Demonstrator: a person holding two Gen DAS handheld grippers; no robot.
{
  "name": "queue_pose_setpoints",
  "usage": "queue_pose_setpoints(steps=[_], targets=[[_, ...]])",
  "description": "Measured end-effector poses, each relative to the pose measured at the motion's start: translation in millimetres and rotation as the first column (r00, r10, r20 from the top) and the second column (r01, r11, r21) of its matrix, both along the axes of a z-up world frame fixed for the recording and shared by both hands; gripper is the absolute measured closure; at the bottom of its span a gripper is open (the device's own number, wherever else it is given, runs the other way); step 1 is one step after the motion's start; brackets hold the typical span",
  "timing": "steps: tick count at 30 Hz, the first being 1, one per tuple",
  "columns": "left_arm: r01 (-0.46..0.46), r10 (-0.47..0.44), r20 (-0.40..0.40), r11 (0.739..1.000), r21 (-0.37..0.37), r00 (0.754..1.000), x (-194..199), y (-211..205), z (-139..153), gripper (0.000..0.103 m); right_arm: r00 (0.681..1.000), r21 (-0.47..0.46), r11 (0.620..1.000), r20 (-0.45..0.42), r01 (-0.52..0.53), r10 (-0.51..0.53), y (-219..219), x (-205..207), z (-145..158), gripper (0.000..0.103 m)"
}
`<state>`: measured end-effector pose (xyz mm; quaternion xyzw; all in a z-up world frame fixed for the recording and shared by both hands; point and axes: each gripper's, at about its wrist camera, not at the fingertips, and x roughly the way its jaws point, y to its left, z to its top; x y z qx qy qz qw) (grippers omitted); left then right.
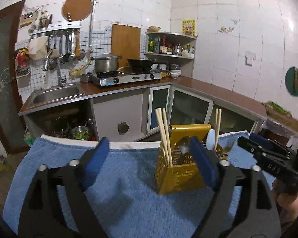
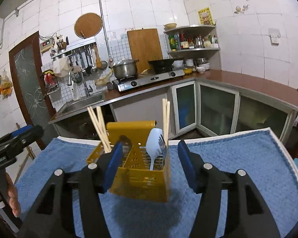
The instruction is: Organize utensils
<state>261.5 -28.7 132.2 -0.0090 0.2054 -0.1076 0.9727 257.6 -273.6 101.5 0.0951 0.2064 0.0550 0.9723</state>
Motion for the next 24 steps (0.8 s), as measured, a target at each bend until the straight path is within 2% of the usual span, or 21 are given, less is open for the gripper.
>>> queue_pose_setpoints(steps=[3, 7, 12, 14, 18, 21, 24], targets=[[-0.009, 0.009, 0.021, 1.000, -0.014, 1.000, -33.1, 14.5, 2.4, 0.005, 1.000, -0.006, 1.000, 0.030, 0.005, -0.005, -0.6, -32.5, 9.2, 0.036], [0.004, -0.003, 0.042, 1.000, -0.023, 0.999, -74.9, 22.8, -3.5, 0.005, 0.997, -0.020, 1.000, 0.078, 0.003, -0.001, 5.7, -84.3, 13.7, 0.022], [-0.014, 0.017, 0.081, 0.999, -0.036, 0.997, -123.3, 30.6, -17.9, 0.005, 0.995, -0.014, 1.000, 0.096, 0.011, -0.010, 12.7, -139.5, 5.2, 0.017], [-0.017, 0.020, 0.087, 0.999, -0.037, 0.996, -138.0, 32.2, -27.2, 0.005, 0.994, -0.016, 1.000, 0.108, 0.026, -0.024, 15.2, -161.6, -3.0, 0.010], [-0.020, 0.020, 0.106, 1.000, -0.002, 0.994, -160.4, 28.3, -48.7, 0.005, 0.992, -0.044, 0.998, 0.121, 0.043, -0.037, 22.4, -188.4, -22.6, 0.009], [-0.082, 0.071, 0.165, 0.995, 0.056, 0.984, -177.9, 22.2, -72.0, 0.005, 0.990, -0.075, 0.996, 0.136, 0.058, -0.047, 29.9, -201.2, -44.7, 0.007], [-0.115, 0.097, 0.166, 0.989, 0.098, 0.981, -181.1, 19.1, -91.4, 0.005, 0.988, -0.100, 0.993, 0.149, 0.054, -0.039, 37.0, -207.0, -62.7, 0.005]])
